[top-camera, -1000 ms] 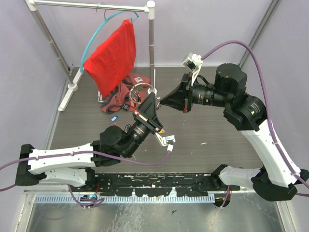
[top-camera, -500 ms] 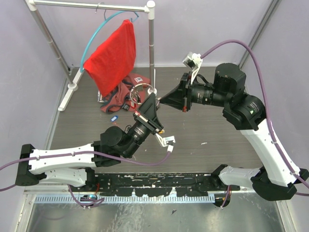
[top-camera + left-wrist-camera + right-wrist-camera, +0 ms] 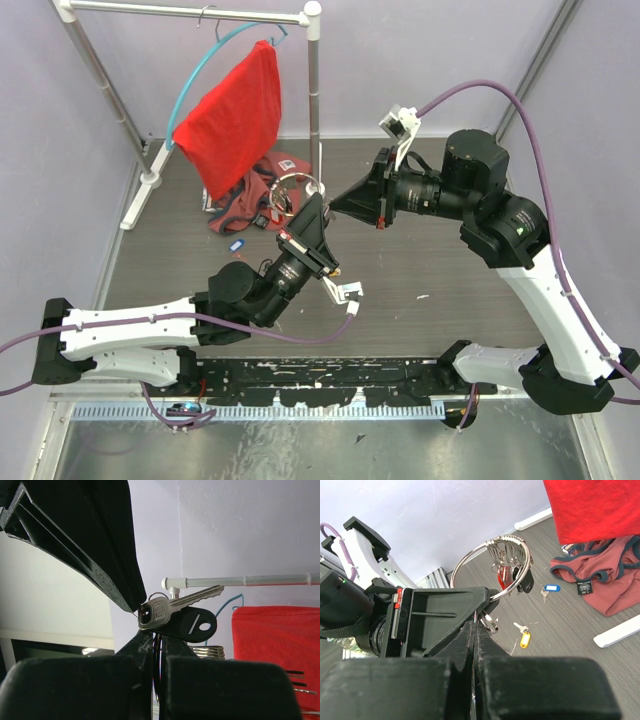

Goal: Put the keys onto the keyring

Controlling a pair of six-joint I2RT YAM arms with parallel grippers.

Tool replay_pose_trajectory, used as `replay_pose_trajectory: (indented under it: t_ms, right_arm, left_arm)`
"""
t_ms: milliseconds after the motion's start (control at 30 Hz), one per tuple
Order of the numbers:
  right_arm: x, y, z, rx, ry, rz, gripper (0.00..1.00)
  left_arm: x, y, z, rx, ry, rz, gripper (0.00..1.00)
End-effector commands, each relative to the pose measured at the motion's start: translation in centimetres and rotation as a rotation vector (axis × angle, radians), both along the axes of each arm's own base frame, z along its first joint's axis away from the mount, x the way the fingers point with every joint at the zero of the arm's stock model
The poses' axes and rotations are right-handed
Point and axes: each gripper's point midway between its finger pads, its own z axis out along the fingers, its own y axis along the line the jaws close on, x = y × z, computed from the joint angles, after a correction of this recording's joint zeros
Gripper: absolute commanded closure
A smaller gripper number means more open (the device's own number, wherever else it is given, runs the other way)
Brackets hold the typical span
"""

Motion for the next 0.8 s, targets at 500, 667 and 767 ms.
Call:
replay_pose_trajectory:
  t_ms: [500,667,767]
  right_arm:
    - [1.3,-0.7,0.9,0.022,0.034,-0.090,0.99]
    - [1.5,-1.0,0.8,0.017,0.040,-0.109,0.99]
    - [1.6,-1.2,0.8,0.017,0.042,-0.116,0.99]
  left_arm:
    - [-0.1,0.8,1.3,-0.054,-0.033,0.005,1.00]
    - [0.0,0.9,1.3,-0.054,-0.034,0.008,1.00]
    - [-0.1,0.9,1.3,-0.053,-0.033,0.007,1.00]
